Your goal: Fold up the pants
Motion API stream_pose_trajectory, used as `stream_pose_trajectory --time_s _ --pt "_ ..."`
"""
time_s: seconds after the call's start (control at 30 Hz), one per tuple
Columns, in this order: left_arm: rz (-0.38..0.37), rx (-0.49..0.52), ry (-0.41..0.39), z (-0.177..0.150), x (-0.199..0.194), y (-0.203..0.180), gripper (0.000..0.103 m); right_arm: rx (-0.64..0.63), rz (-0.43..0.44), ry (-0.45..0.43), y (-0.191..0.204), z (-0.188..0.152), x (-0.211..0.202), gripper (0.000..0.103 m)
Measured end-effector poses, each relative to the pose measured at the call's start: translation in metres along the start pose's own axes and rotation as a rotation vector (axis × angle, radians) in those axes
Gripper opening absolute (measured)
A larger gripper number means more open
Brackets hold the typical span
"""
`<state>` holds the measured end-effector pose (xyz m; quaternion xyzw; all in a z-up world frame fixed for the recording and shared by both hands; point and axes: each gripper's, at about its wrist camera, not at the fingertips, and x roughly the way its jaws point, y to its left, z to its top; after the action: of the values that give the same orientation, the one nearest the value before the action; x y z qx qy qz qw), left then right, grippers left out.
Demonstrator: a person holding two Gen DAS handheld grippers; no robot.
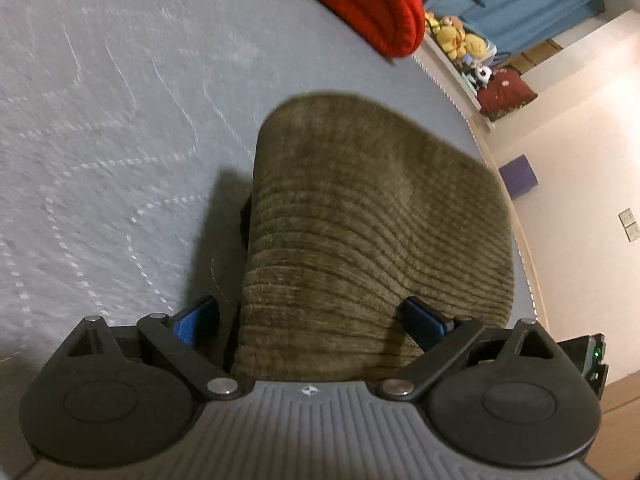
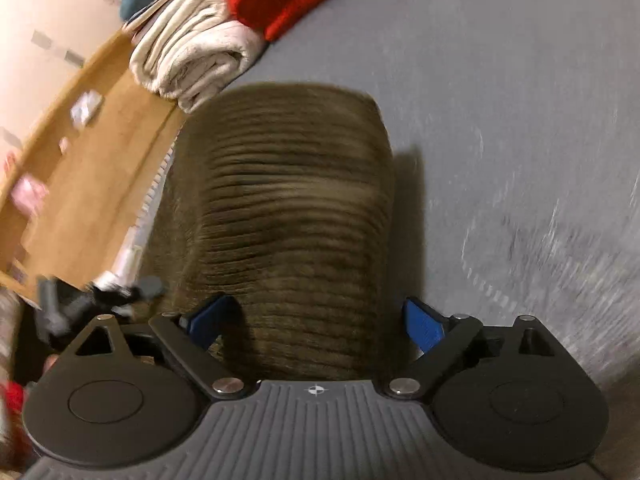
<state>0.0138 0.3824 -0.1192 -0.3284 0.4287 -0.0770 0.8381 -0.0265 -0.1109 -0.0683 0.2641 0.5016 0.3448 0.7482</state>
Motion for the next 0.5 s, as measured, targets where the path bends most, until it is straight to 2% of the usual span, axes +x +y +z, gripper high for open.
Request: stream_pose_trajectory --time_s 0.03,0.07,0.1,0.13,0.17,0.27,0.37,0.5 --pt "-0.01 0.013 0.004 0.002 0.005 -0.001 0.096 0.031 0.03 0.002 -0.006 0.0 0.003 0.085" --pt "-0.016 0.029 0.004 0.003 0.009 -0.003 0.086 0.024 0.057 -0.002 -0.007 -0.001 0.004 0.074" --pt "-0.01 0.047 -0.001 0.005 0.013 -0.007 0.083 0.001 0.051 -0.01 -0.003 -0.001 0.002 0.07" --pt "0.006 0.06 -0.006 0.006 0.015 -0.01 0.073 -0.035 0.035 -0.021 0.0 0.0 0.001 0.053" --pt "0.013 0.068 -0.005 0.007 0.016 -0.014 0.065 -0.069 0.023 -0.045 0.004 -0.002 -0.003 0.042" --pt "-0.006 0.105 -0.036 0.007 0.019 -0.032 0.051 -0.149 0.042 -0.146 0.015 -0.004 -0.027 0.038" --pt "-0.068 0.159 -0.081 0.008 0.026 -0.062 0.049 -0.221 0.031 -0.246 0.022 0.0 -0.056 0.038" --pt "-0.191 0.226 -0.157 0.017 0.04 -0.114 0.049 -0.24 0.032 -0.343 0.011 0.031 -0.109 0.038"
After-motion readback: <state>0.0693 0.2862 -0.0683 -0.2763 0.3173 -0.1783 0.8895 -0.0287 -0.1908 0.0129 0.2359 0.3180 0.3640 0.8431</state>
